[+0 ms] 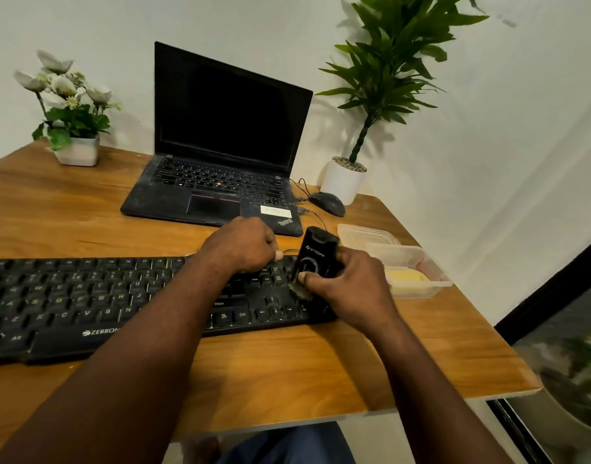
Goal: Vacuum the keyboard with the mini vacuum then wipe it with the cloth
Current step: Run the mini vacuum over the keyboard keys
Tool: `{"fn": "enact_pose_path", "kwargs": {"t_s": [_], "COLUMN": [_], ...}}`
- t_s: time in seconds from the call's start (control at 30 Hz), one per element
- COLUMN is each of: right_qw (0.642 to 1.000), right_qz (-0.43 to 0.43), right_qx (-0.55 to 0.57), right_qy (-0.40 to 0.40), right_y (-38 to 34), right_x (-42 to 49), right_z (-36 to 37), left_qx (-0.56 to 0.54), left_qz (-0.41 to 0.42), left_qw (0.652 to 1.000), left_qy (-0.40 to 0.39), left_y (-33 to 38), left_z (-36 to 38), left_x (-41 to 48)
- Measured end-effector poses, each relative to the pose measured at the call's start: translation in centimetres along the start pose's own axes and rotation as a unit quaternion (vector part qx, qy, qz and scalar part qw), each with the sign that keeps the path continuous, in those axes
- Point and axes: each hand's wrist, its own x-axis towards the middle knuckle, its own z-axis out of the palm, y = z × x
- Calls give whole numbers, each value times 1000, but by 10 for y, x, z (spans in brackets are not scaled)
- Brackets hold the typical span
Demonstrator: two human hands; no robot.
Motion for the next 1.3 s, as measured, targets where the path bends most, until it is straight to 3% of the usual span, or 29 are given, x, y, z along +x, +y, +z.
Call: {"fn": "enact_pose_path", "kwargs": {"t_s": [0.1,0.27,0.43,0.57,0.7,0.87,1.0,1.13,1.23,1.3], "right_qw": [993,998,992,996,990,996,983,991,978,979], "right_qz": [3,6,14,6,12,0,16,33,46,29], "right_qx": [-53,48,-34,81,9,50,31,89,80,85], "right_qy": [102,-31,120,23,141,76,181,98,186,185], "right_y": [7,11,26,31,39,39,49,52,57,57], "right_x": [-1,-20,-21,-38,-41,-53,-51,-58,-56,-60], "right_z": [-13,-12,-28,-19,-22,-16,-22,-15,-18,-17], "left_qx": [4,12,13,16,14,13,22,34,48,61], "left_qz": [-4,-4,-6,-5,-4,-4,-7,0,3,6], "left_qw": [1000,1000,1000,1000,1000,1000,1000,999,999,998], "left_qy": [0,4,8,11,11,7,11,14,23,28], "left_y": [1,3,3,2,2,2,3,4,6,7], "left_z": [0,-1,0,0,1,0,1,0,0,1], "left_x": [-1,-2,-2,-2,-1,0,0,-2,-5,-7]}}
